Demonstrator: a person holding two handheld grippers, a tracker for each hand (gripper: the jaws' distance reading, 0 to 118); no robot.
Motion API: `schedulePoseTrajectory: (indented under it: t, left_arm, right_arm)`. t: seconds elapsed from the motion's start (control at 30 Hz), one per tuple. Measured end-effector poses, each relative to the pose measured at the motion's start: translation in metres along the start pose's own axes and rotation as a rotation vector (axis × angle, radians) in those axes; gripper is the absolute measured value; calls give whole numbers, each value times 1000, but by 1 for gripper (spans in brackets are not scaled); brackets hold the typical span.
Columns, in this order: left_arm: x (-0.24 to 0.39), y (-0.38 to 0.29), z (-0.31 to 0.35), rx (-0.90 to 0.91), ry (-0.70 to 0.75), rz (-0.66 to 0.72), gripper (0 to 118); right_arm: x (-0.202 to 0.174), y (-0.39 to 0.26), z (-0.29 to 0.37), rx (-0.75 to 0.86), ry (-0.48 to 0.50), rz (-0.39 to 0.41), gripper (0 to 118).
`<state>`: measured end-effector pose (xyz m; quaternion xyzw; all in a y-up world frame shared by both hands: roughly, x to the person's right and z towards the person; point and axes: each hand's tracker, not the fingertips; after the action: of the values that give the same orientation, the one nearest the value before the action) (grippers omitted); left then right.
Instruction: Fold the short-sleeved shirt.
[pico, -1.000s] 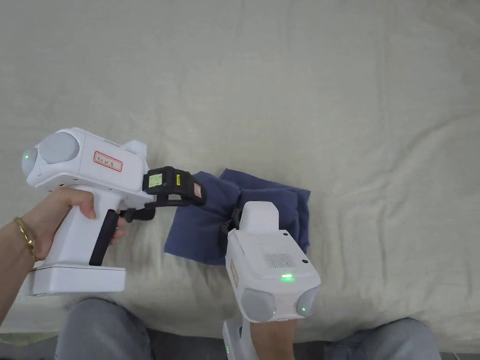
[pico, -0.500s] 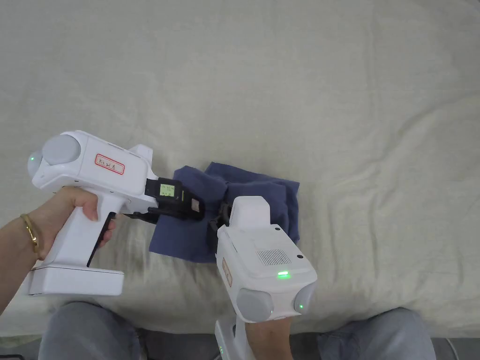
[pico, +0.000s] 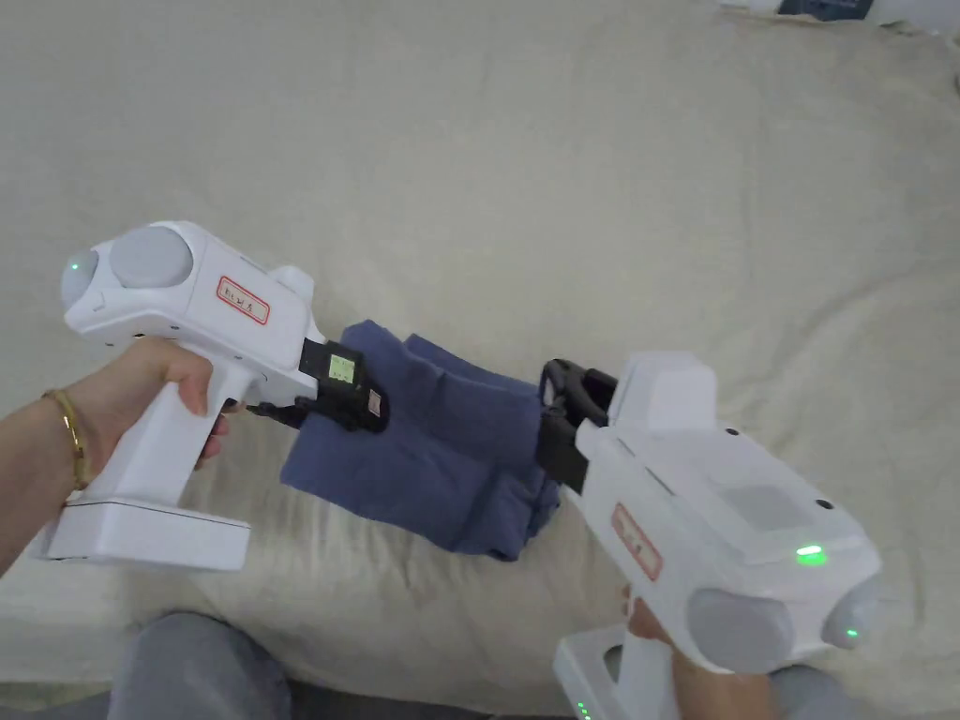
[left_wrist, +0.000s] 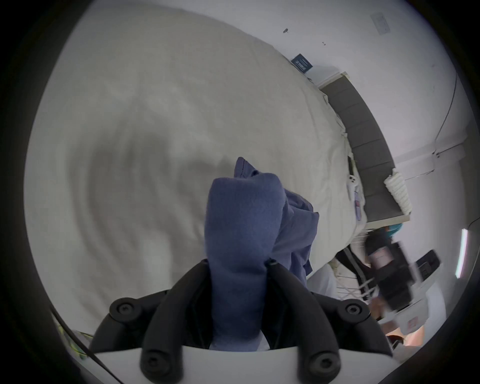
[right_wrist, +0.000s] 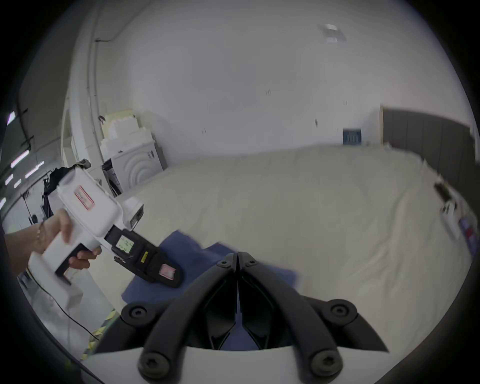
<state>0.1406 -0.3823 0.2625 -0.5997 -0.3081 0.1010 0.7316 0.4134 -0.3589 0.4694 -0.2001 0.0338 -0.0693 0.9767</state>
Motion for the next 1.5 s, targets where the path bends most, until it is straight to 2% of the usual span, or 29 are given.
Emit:
schedulePoseTrajectory:
  t: [0.17,0.27,0.4,0.47,0.53,0.6,0.73,0.77,0.8,0.87,0.9,0.93,1.07,1.13,1.2,1.23,1.33,1.4,1.43,1.5]
  left_arm:
    - [-66,3,66,60,152,90,19]
    - [-114,4,107,77,291,144,20]
    - [-181,8,156,85,476,221,19]
    - [-209,10,174,115,587,268,19]
    - [-239,12,190,122,621,304,19]
    - [-265,17,200,99,668,334,19]
    - [-306,25,210,97,798,325,20]
    - [-312,28,210,90,835,300,23]
    - [-317,30,210,94,890,278,42]
    - [-315,30,210,117,987,214,83]
    - [-314,29,213,136,992,183,103]
    - [-310,29,218,161,993,176,107]
    - [-281,25,248,442,927,173,107]
    - [-228,11,258,572,909,125,107]
    - [-188,9,264,696,882,39,107]
    - [-183,13,269,781,874,-10,108]
    - [-120,7,262,959,861,-129,109]
    - [-80,0,248,1048,826,-219,114]
    - [-59,-4,239,1078,808,-244,118]
    - [-25,-14,215,1149,755,-260,118]
  right_arm:
    - [20,30,34,74,-74,-8,0]
    - [23,35,37,85,-119,16,0]
    - [23,35,38,77,-143,-25,0]
    - [21,36,35,66,-161,-34,0]
    - [22,36,27,50,-165,-44,0]
    - [18,37,18,15,-201,-22,0]
    - [14,41,3,11,-228,-54,0]
    - [11,43,1,14,-233,-59,0]
    - [9,46,-2,13,-242,-57,0]
    - [8,50,-7,8,-251,-48,0]
    - [8,52,-8,5,-253,-46,0]
    - [8,55,-11,-5,-255,-45,0]
    - [6,61,-12,1,-242,-26,0]
    - [7,65,-7,26,-226,-27,0]
    - [6,71,-1,39,-225,3,0]
    - [8,74,3,45,-222,11,0]
    - [11,84,14,79,-216,27,0]
    - [17,91,22,103,-213,41,0]
    - [22,93,27,118,-213,50,0]
    - [29,98,34,135,-212,59,0]
